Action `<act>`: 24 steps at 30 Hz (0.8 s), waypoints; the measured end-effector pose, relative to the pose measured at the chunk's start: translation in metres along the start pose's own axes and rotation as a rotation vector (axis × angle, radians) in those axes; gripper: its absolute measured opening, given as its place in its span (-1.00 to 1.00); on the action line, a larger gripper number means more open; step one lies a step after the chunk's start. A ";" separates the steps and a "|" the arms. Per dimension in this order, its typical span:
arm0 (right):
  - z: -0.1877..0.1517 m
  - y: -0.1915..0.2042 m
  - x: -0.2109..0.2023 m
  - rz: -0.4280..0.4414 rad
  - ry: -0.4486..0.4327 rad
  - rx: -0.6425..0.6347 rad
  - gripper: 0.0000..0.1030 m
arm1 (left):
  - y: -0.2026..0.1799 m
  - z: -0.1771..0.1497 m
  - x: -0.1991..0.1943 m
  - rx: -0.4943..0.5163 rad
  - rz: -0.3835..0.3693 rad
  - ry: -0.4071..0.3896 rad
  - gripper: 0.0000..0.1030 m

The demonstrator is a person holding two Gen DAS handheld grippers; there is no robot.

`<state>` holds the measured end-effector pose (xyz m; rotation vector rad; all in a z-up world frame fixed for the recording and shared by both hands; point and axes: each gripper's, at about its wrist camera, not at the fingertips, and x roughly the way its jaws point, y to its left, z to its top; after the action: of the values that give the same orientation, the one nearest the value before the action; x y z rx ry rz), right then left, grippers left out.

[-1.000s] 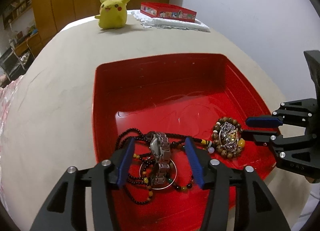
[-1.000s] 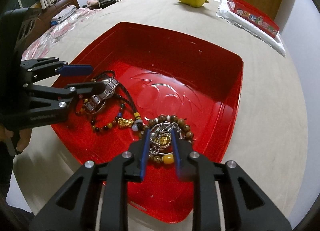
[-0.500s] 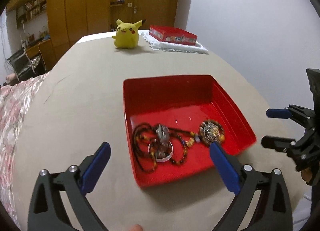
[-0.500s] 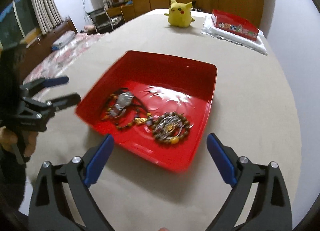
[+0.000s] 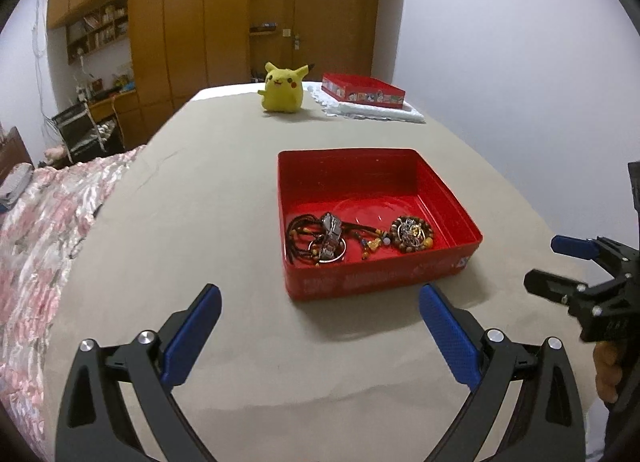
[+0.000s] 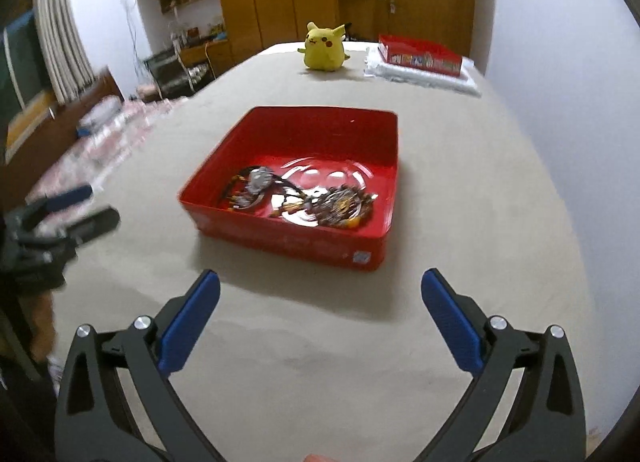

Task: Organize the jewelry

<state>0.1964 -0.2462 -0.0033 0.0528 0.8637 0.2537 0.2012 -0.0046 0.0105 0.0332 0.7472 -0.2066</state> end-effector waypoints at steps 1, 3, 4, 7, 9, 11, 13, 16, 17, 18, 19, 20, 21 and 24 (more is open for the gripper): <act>-0.002 0.000 -0.003 -0.006 -0.007 0.010 0.94 | -0.002 -0.002 -0.003 0.002 0.003 -0.001 0.92; -0.007 0.004 -0.008 -0.066 -0.019 0.005 0.94 | -0.006 -0.009 -0.006 -0.001 0.006 0.008 0.92; -0.009 0.007 -0.010 -0.084 -0.024 -0.009 0.94 | -0.007 -0.013 -0.007 -0.003 0.011 0.018 0.92; -0.013 0.012 -0.015 -0.113 -0.029 -0.027 0.94 | -0.011 -0.021 -0.007 -0.004 0.018 0.041 0.92; -0.012 0.014 -0.016 -0.115 -0.016 -0.031 0.94 | -0.011 -0.023 -0.010 -0.007 0.017 0.044 0.92; -0.010 0.016 -0.017 -0.126 -0.014 -0.040 0.94 | -0.010 -0.022 -0.014 -0.015 0.013 0.038 0.92; -0.005 0.019 -0.016 -0.137 -0.006 -0.054 0.94 | -0.007 -0.018 -0.017 -0.026 -0.012 0.034 0.92; 0.005 0.024 -0.009 -0.150 0.047 -0.085 0.94 | -0.005 -0.012 -0.018 -0.035 -0.031 0.036 0.92; 0.008 0.027 -0.006 -0.157 0.061 -0.100 0.94 | -0.004 -0.007 -0.015 -0.033 -0.037 0.044 0.92; 0.011 0.029 -0.004 -0.159 0.063 -0.120 0.94 | -0.004 -0.004 -0.013 -0.029 -0.040 0.053 0.92; 0.015 0.031 -0.002 -0.161 0.059 -0.128 0.94 | -0.003 0.000 -0.010 -0.023 -0.044 0.060 0.92; 0.017 0.031 -0.001 -0.159 0.059 -0.129 0.94 | -0.004 0.002 -0.008 -0.020 -0.046 0.065 0.92; 0.022 0.031 0.001 -0.148 0.057 -0.127 0.94 | -0.004 0.004 -0.005 -0.017 -0.046 0.072 0.92; 0.034 0.031 0.005 -0.143 0.047 -0.128 0.94 | -0.004 0.014 0.005 -0.004 -0.028 0.089 0.92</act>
<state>0.2188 -0.2128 0.0195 -0.1339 0.8918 0.1757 0.2136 -0.0109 0.0178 0.0281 0.8372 -0.2318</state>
